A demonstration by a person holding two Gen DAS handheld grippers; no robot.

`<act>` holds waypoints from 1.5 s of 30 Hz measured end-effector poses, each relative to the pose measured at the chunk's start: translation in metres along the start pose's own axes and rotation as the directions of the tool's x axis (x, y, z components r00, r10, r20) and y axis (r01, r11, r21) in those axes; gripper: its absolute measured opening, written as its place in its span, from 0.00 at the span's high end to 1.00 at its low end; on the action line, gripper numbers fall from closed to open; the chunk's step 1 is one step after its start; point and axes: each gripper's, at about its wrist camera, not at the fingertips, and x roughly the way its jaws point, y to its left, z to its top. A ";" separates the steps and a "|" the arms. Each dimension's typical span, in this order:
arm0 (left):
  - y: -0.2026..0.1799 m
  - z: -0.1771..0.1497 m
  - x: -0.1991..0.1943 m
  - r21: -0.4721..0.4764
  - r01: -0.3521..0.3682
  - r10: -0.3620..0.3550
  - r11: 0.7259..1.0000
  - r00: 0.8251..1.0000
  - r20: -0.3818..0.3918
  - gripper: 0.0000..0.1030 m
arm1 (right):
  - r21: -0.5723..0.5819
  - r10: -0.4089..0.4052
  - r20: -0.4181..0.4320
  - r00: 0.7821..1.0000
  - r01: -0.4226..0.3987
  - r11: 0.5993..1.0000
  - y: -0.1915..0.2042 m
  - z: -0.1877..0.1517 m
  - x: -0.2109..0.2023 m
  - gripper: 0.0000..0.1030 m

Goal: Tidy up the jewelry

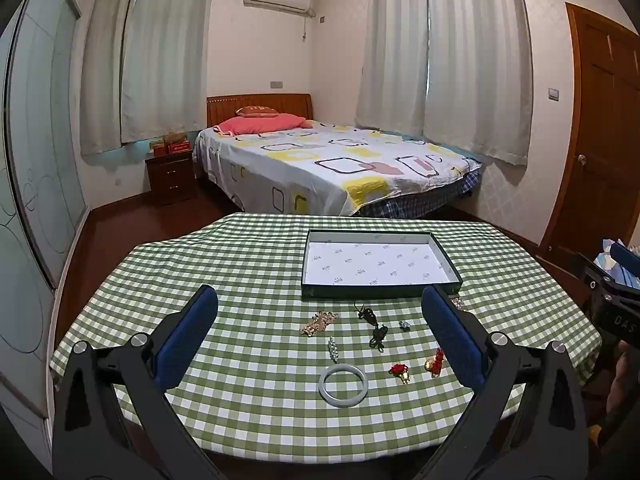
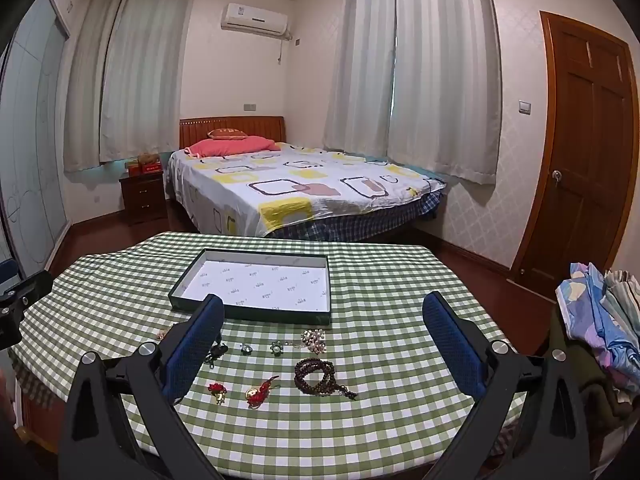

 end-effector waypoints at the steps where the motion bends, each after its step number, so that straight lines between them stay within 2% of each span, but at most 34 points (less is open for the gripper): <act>1: 0.001 0.000 0.000 -0.005 0.001 -0.001 1.000 1.000 -0.002 0.04 | -0.001 -0.001 0.002 1.000 0.001 1.000 0.000 0.000 0.000 0.06; 9: 0.009 0.006 0.000 -0.012 0.009 -0.009 1.000 1.000 0.002 0.04 | 0.003 0.000 0.003 1.000 0.000 1.000 -0.001 0.001 0.000 0.06; 17: 0.000 0.015 -0.003 -0.013 0.000 0.000 1.000 1.000 -0.004 0.04 | 0.005 0.002 0.006 1.000 -0.002 1.000 0.000 0.002 0.000 0.06; 20: 0.003 0.008 -0.004 -0.014 0.004 -0.004 1.000 1.000 0.003 0.04 | 0.004 0.002 0.007 1.000 -0.002 1.000 0.000 0.000 0.000 0.06; 45: 0.001 0.015 -0.011 -0.020 0.005 -0.004 1.000 1.000 0.022 0.04 | 0.007 0.002 0.033 0.999 -0.003 1.000 -0.002 0.006 -0.006 0.06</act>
